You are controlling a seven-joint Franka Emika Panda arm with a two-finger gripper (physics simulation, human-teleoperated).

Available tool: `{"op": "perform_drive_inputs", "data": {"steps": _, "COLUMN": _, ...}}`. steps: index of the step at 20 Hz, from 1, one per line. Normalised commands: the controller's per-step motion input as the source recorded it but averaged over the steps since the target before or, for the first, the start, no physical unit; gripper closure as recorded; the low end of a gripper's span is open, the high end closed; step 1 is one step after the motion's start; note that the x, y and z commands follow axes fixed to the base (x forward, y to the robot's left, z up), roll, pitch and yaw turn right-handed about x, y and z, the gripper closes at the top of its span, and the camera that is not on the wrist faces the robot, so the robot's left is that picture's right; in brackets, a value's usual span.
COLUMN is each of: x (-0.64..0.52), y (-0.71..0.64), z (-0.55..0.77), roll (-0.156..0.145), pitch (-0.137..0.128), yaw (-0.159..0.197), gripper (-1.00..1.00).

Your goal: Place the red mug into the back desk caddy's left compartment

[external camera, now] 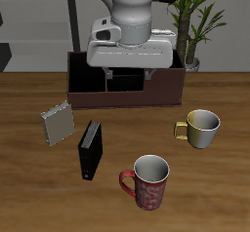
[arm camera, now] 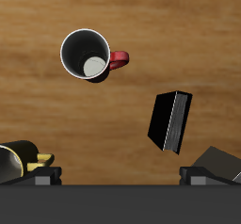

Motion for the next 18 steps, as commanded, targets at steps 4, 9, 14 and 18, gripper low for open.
{"op": "perform_drive_inputs", "data": {"steps": 4, "x": 0.27, "y": 0.29, "z": 0.00, "roll": -0.002, "pitch": -0.014, "yaw": -0.031, "gripper": -1.00}}
{"op": "perform_drive_inputs", "data": {"steps": 9, "x": 0.27, "y": 0.39, "z": -0.09, "roll": 0.011, "pitch": 0.008, "yaw": -0.010, "gripper": -1.00}}
{"op": "perform_drive_inputs", "data": {"steps": 14, "x": 0.23, "y": 0.28, "z": -0.06, "roll": 0.001, "pitch": -0.004, "yaw": 0.007, "gripper": -1.00}}
{"op": "perform_drive_inputs", "data": {"steps": 18, "x": 0.26, "y": 0.42, "z": -0.13, "roll": -0.004, "pitch": -0.009, "yaw": 0.018, "gripper": -1.00}}
